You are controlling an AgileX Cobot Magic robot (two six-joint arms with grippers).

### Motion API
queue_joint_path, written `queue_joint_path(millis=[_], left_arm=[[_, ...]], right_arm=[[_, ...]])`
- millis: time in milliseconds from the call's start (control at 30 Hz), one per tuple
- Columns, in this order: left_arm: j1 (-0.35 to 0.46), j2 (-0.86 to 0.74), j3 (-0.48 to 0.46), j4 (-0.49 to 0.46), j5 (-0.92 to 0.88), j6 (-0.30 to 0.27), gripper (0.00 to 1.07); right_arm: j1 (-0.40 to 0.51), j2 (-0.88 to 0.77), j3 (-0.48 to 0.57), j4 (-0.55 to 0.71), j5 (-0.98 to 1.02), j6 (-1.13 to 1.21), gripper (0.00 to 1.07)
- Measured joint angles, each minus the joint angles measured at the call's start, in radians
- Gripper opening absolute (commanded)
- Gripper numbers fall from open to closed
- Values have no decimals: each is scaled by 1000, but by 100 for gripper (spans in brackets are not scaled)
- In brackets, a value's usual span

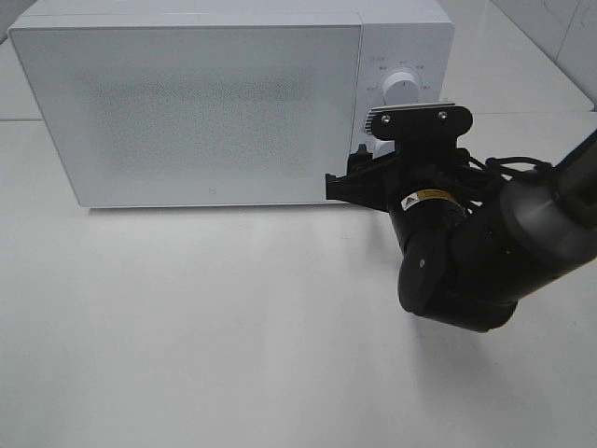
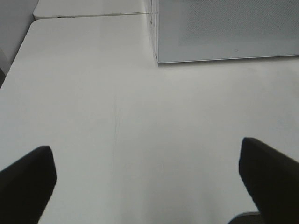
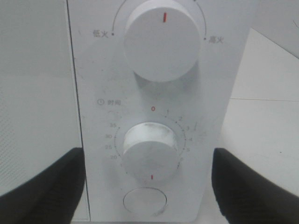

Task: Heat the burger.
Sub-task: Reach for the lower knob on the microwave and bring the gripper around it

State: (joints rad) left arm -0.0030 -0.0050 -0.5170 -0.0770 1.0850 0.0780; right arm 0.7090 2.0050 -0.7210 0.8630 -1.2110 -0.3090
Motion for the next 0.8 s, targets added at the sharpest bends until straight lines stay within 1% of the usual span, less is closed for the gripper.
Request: queue_joint_path(millis=[300, 533, 667, 800], left_arm=[[0, 0, 0, 0, 0, 0, 101], [0, 0, 0, 0, 0, 0, 101], [0, 0, 0, 0, 0, 0, 101], [0, 0, 0, 0, 0, 0, 101]], right_arm=[[-28, 56, -64, -28, 9, 21, 74], [-29, 64, -71, -30, 15, 23, 74], [-40, 101, -96, -30, 14, 23, 74], [-43, 103, -102, -28, 14, 23, 74]])
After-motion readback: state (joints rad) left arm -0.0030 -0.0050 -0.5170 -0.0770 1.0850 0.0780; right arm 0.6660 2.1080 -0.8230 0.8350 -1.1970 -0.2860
